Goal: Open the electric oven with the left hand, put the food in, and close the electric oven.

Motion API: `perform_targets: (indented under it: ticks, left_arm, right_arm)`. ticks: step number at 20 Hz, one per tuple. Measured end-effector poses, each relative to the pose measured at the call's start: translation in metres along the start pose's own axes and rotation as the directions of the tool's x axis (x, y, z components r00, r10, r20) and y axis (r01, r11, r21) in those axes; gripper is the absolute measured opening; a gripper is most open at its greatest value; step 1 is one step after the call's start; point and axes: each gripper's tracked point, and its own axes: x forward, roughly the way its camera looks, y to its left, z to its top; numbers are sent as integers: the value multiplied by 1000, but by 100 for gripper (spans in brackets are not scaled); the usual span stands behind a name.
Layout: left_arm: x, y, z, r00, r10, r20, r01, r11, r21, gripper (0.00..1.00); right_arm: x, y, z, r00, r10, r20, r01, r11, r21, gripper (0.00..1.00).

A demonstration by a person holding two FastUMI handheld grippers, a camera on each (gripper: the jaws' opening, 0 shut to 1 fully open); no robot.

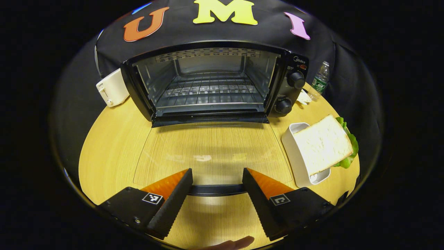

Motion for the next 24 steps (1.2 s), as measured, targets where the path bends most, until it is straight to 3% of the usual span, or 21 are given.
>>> perform_targets:
  ticks: [1,3,4,5,6,12,13,14,15,16,17,18,19,20,22,24]
  left_arm:
    - [1,0,-3,1000,-2,-1,2,1000,5,96]
    - [3,0,-2,1000,-1,13,1,1000,9,98]
    - [1,0,1,1000,-3,30,2,1000,8,96]
    - [3,0,-1,1000,-1,31,1,1000,2,97]
    - [2,1,2,998,6,56,-6,1000,-3,97]
    - [-23,10,26,981,32,192,-30,999,-11,94]
    - [-32,12,32,974,34,224,-32,999,-13,94]
    - [-45,13,40,965,33,259,-31,999,-14,94]
    - [-58,13,47,953,33,302,-30,999,-14,94]
    - [-73,14,55,938,36,345,-34,999,-12,94]
    - [-91,15,65,919,42,393,-41,999,-10,94]
    - [-109,13,72,900,37,434,-40,999,-2,94]
    - [-127,10,80,876,25,482,-35,999,10,94]
    - [-146,7,89,847,15,531,-31,999,21,94]
    - [-182,5,104,795,17,607,-42,999,26,93]
    - [-215,8,113,744,34,668,-57,998,12,93]
  right_arm:
    - [1,0,-2,1000,0,-4,0,1000,-2,100]
    - [3,-2,-5,1000,-3,-12,3,1000,-7,100]
    - [4,-2,-7,1000,-6,-16,5,1000,-9,93]
    - [5,-3,-8,1000,-8,-19,7,1000,-12,100]
    - [6,-4,-10,1000,-10,-23,10,1000,-15,93]
    - [18,-5,-22,998,-19,-67,18,1000,-13,93]
    - [21,-6,-22,997,-20,-69,19,1000,-15,100]
    - [25,-6,-24,997,-20,-77,19,1000,-17,100]
    - [28,-6,-27,996,-20,-88,18,1000,-19,100]
    - [32,-6,-32,995,-17,-103,15,1000,-22,93]
    - [38,-7,-37,992,-15,-122,12,1000,-25,100]
    - [44,-8,-42,990,-13,-141,9,1000,-30,93]
    - [50,-9,-47,987,-10,-161,4,999,-34,93]
    - [55,-9,-54,983,-1,-183,-5,999,-34,100]
    - [68,-2,-69,969,49,-242,-58,998,-29,100]
    - [85,5,-89,939,111,-325,-127,992,-26,100]
